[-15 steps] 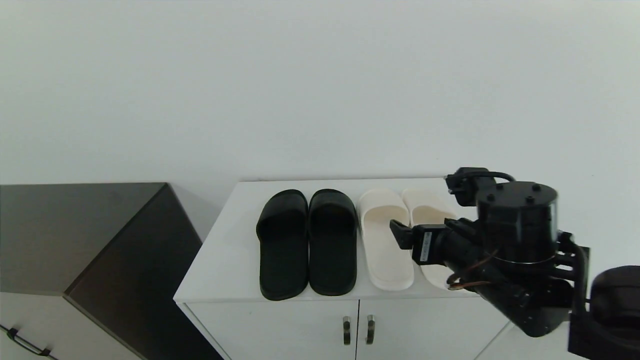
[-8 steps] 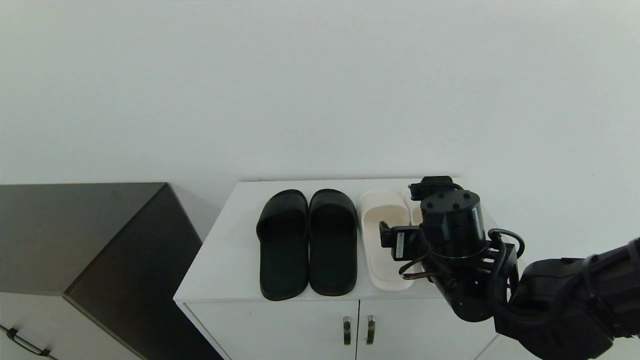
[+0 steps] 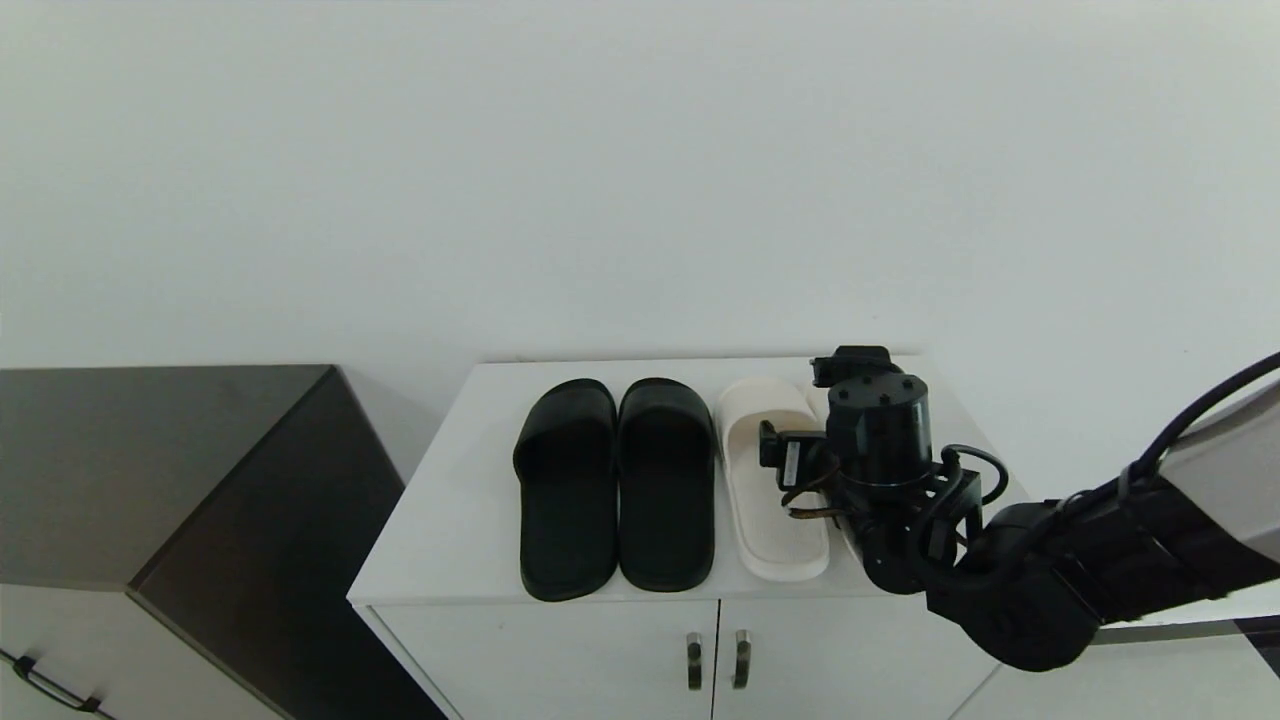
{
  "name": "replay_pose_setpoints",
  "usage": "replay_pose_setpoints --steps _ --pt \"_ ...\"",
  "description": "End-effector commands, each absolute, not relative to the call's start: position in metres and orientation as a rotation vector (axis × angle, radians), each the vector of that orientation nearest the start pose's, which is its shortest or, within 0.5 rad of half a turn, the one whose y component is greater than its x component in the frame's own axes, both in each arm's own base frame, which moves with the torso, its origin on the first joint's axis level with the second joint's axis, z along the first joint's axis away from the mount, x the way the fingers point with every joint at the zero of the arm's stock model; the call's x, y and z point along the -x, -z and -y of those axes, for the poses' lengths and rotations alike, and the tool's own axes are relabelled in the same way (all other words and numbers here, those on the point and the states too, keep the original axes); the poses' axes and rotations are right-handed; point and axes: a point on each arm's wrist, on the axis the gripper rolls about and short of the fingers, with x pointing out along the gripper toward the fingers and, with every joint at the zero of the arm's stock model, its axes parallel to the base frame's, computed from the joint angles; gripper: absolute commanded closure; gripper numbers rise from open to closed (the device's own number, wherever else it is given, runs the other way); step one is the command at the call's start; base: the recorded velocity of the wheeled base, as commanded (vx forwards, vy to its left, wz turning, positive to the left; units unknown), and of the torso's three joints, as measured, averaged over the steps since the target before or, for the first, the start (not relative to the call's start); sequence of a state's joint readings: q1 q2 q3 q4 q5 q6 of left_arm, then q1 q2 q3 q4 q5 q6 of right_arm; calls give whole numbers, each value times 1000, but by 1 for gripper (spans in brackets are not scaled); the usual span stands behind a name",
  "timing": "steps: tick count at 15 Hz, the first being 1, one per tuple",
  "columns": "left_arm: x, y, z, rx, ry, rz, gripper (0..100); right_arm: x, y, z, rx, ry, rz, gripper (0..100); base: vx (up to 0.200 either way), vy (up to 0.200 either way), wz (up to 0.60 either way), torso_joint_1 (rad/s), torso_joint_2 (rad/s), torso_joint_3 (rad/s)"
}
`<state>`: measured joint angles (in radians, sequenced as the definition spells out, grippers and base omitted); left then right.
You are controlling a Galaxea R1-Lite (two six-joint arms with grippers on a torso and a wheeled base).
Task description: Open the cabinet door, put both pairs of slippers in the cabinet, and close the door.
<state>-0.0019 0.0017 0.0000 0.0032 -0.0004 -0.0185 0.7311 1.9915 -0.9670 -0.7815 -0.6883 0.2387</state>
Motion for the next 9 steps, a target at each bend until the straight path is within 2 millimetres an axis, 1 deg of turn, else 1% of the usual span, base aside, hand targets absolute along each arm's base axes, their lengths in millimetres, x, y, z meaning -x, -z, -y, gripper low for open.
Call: replay_pose_setpoints --steps 1,2,3,7,9 --pt "23 -75 0 20 1 -5 100 -299 -135 -238 -77 -10 -191 0 0 0 0 0 0 0" --pt "23 -75 0 20 1 -5 100 -306 -138 -237 -82 0 -178 0 0 0 0 0 0 0" --pt "23 -75 0 18 1 -5 100 -310 -138 -235 -85 8 -176 100 0 0 0 0 0 0" --pt "23 -75 0 18 3 -5 100 -311 -140 -234 -69 8 -168 100 0 0 0 0 0 0" --pt "23 -75 0 12 5 -5 100 -306 -144 -232 -50 8 -167 100 0 0 0 0 0 0"
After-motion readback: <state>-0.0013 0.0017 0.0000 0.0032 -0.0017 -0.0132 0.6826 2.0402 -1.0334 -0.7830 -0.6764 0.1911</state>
